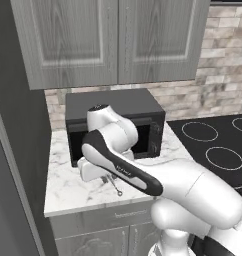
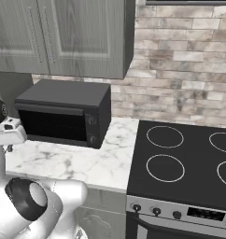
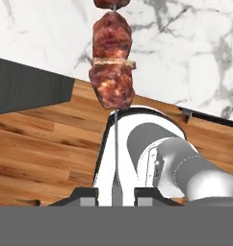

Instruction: Store the kebab skewer in the freezer for long-term storage. Close the freezer door after placing the cooked food.

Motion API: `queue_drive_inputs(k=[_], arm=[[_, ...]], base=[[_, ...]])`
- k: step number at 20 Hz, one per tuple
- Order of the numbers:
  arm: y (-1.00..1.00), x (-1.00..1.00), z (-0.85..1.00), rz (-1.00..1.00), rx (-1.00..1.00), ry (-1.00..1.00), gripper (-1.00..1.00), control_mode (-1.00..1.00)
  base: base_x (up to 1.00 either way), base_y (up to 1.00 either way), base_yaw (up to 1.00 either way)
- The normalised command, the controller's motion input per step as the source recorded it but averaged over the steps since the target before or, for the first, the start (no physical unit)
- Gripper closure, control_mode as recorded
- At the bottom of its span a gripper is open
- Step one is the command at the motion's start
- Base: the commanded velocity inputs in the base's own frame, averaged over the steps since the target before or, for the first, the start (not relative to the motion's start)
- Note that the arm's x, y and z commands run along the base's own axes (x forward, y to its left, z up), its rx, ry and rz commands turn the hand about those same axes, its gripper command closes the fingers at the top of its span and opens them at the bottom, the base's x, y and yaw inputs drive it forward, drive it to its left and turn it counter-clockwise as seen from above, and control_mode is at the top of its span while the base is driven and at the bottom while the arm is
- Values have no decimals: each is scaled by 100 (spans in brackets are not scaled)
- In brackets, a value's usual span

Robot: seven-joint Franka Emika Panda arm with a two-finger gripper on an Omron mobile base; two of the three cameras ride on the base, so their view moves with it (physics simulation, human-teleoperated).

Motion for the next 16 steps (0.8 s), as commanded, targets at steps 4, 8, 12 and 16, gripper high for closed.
queue_drive_inputs(k=[4, 8, 12, 16], arm=[[-98, -26, 48, -1, 0, 0, 100, -100], [-96, -12, 52, -6, -2, 0, 100, -100], [-98, -2, 54, -6, -3, 2, 100, -100], [-83, 0, 23, -12, 0, 9, 100, -100]], base=[[0, 0, 0], [0, 0, 0], [0, 0, 0], [0, 0, 0]])
